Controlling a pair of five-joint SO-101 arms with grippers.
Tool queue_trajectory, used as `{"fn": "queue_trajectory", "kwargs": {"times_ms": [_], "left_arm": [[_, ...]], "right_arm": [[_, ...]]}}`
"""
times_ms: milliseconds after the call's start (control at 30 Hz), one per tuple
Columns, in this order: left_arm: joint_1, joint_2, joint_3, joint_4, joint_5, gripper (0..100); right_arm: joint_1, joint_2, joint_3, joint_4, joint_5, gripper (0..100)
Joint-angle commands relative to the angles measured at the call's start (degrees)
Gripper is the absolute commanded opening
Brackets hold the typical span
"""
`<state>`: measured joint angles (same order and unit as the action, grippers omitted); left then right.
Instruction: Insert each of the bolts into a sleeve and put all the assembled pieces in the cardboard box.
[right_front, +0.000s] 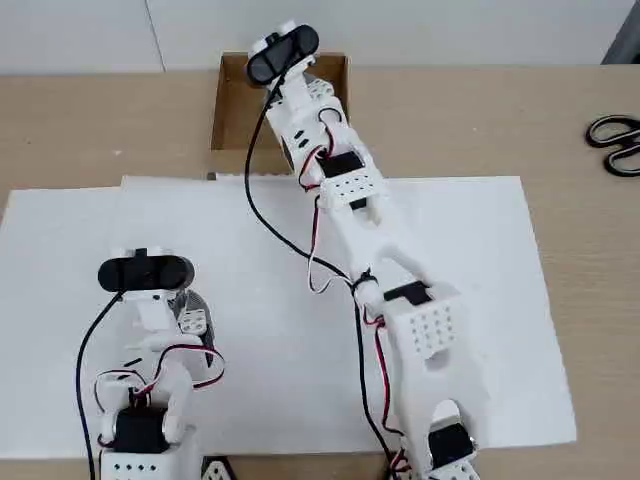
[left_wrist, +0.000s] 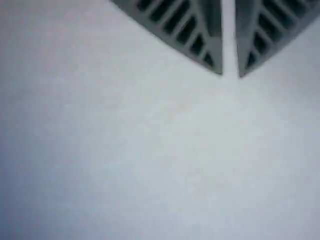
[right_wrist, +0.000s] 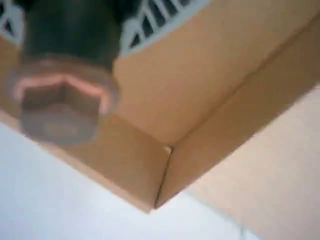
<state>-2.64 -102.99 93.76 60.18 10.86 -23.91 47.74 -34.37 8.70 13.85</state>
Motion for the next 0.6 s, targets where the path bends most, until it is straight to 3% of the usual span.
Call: {"fn": "queue_trajectory", "kwargs": {"times_ms": [0,167,367,567], "left_arm": [[-0.1,-0.4,-0.2,-1.6,-0.1,1],[-0.1,-0.4,-0.2,-1.6,-0.1,1],[-0.1,-0.4,-0.2,-1.6,-0.1,1],[-0.2,-0.4,-0.2,-1.3,-0.1,1]], "right_arm": [[-0.7,3.6,-11.3,-1.5,3.5,0.9],[-0.7,7.2,-17.4,1.3,3.6,1.7],[-0.7,7.2,-18.2,6.9,3.4,18.3],[-0.7,7.1,-18.3,7.0,3.6,19.3]]}}
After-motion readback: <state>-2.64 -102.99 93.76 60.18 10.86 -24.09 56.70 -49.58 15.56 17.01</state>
